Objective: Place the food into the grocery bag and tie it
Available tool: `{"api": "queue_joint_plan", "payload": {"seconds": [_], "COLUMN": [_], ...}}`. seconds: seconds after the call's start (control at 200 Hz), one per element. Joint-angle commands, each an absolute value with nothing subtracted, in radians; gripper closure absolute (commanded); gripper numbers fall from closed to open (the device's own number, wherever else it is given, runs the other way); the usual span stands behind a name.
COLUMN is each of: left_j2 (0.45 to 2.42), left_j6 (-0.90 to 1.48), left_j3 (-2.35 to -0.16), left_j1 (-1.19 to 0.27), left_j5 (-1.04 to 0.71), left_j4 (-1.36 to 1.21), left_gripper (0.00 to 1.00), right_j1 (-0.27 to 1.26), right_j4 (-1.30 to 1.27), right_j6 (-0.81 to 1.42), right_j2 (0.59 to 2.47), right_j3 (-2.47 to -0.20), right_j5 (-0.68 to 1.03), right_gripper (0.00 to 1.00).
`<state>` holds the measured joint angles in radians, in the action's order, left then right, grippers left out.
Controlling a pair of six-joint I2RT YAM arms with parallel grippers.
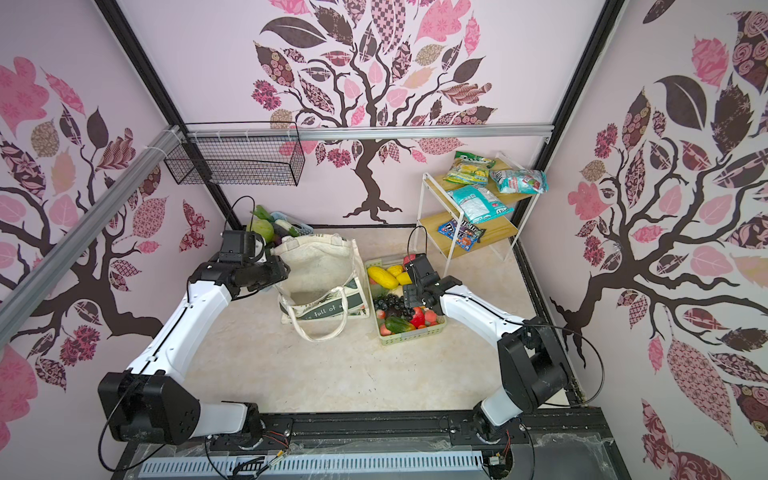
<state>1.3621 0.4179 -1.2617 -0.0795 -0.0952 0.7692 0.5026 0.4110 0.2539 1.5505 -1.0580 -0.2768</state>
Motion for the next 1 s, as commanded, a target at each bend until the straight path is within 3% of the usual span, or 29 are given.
{"api": "queue_joint_plan", "payload": {"seconds": [0.0, 0.365, 0.65, 0.995], "left_j2": [1.341, 1.336, 1.316, 1.308], "left_j6": [0.405, 0.405, 0.407, 0.387], "left_j3": [-1.257, -1.255, -1.271, -1.362], "left_j1": [-0.084, -0.083, -0.084, -0.085], "left_j5": [-0.075, -0.054, -0.006, 0.022], "left_j4": [0.78, 0.784, 0.795, 0.841], "left_gripper": [0.49, 0.49, 0.48, 0.47], "right_j1": [0.502, 0.502, 0.502, 0.502], "right_j4": [0.393, 0.374, 0.393, 0.436], "right_j6": [0.239, 0.247, 0.245, 0.222], "right_j2": [1.589, 1.666, 1.69, 1.589], "right_j3": [-1.096, -1.084, -1.093, -1.133], "right_j5": [-0.285, -0.306, -0.302, -0.265], "right_gripper": [0.14, 0.15, 0.31, 0.35]}}
